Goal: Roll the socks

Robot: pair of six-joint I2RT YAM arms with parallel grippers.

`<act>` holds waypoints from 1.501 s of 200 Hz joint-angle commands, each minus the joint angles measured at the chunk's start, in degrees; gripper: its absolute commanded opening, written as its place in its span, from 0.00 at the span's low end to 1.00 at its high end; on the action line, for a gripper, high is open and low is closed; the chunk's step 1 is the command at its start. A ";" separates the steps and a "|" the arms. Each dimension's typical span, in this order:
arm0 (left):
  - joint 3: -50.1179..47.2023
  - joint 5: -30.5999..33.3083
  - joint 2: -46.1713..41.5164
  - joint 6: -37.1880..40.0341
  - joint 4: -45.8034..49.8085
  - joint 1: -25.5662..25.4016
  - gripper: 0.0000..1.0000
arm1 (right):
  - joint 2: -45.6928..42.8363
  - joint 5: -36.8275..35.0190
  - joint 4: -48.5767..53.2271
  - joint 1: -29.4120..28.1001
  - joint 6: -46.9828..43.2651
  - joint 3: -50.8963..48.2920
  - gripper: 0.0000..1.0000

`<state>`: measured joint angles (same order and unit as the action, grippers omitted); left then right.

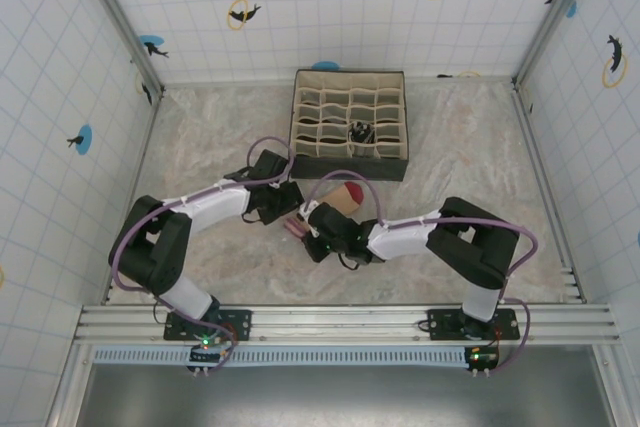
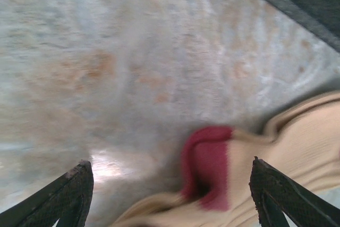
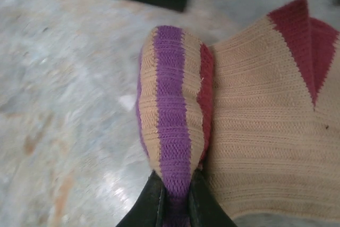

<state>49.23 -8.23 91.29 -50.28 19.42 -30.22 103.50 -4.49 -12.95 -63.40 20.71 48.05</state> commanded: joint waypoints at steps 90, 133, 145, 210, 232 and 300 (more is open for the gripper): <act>-1.83 -1.94 -6.94 3.98 1.36 4.20 0.78 | 4.83 9.26 9.68 6.77 9.57 -4.80 0.00; -14.57 -11.33 -13.84 -1.88 -15.16 4.12 0.74 | 4.25 25.22 -4.51 12.55 21.49 -11.81 0.00; -16.49 -12.05 -14.87 -2.85 -17.75 3.95 0.72 | 4.42 26.02 -5.72 13.32 23.43 -12.44 0.00; -16.72 -13.11 -10.03 -3.91 -23.10 -0.43 0.60 | 6.62 29.00 -1.99 15.47 28.03 -10.64 0.00; -16.67 -13.14 -8.40 -4.94 -24.67 -1.08 0.59 | 6.93 29.03 -1.79 15.76 28.34 -10.44 0.00; -18.37 -11.74 -3.84 -8.99 -26.89 -2.24 0.48 | 7.41 29.68 -2.74 16.28 29.14 -10.22 0.00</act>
<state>31.94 -21.43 86.17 -57.12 -7.22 -32.21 106.65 27.09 -29.93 -47.16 48.88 40.40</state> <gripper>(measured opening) 0.489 0.114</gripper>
